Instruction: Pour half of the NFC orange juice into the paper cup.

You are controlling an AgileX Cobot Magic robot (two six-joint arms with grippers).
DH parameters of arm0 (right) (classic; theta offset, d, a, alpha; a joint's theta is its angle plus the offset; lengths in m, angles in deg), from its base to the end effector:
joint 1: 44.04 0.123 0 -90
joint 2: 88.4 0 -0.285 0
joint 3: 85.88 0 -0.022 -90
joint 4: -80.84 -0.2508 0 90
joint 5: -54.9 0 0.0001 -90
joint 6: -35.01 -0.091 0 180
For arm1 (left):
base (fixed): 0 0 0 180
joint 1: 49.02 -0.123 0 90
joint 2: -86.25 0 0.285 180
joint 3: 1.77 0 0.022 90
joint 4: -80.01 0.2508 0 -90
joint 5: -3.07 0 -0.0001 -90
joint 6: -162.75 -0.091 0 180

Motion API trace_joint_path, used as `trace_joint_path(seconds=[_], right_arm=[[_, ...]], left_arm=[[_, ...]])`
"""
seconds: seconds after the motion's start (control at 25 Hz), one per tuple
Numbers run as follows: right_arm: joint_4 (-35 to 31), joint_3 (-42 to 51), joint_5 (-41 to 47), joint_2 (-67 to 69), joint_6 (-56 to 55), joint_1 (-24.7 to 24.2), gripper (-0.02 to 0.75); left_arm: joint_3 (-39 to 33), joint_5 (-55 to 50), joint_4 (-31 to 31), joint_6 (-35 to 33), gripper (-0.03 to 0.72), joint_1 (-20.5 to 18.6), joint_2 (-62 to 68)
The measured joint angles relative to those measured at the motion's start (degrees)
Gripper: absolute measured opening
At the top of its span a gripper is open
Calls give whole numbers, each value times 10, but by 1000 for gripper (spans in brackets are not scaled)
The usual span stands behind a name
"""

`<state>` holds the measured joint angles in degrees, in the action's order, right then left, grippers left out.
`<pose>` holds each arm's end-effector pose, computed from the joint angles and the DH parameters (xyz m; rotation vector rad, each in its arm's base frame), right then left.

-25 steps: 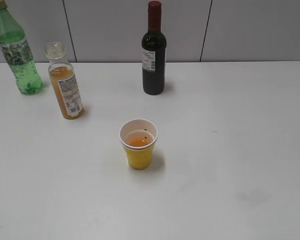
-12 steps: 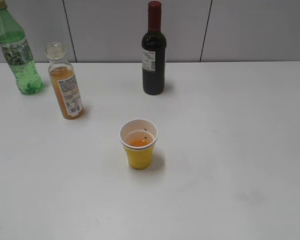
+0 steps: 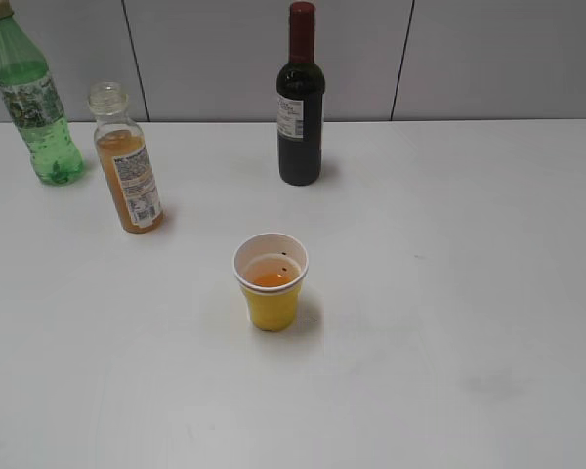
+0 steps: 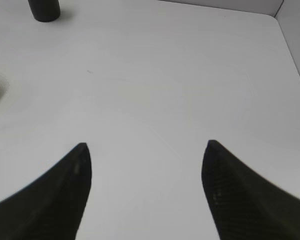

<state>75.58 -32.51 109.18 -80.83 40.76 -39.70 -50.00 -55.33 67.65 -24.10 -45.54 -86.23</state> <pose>0.0076 0.0074 0.2630 -0.1703 2.0017 0.0934 -0.0066 -0.0162 0.2838 0.1842 1.9723 -0.2176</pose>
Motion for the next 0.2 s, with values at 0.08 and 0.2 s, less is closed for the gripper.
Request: trace_joint_path(seconds=[0.08,0.2], right_arm=[[0,0,0,0,0,0,524],[0,0,0,0,0,0,524]], left_arm=[[0,0,0,0,585,0,0],[0,0,0,0,585,0,0]])
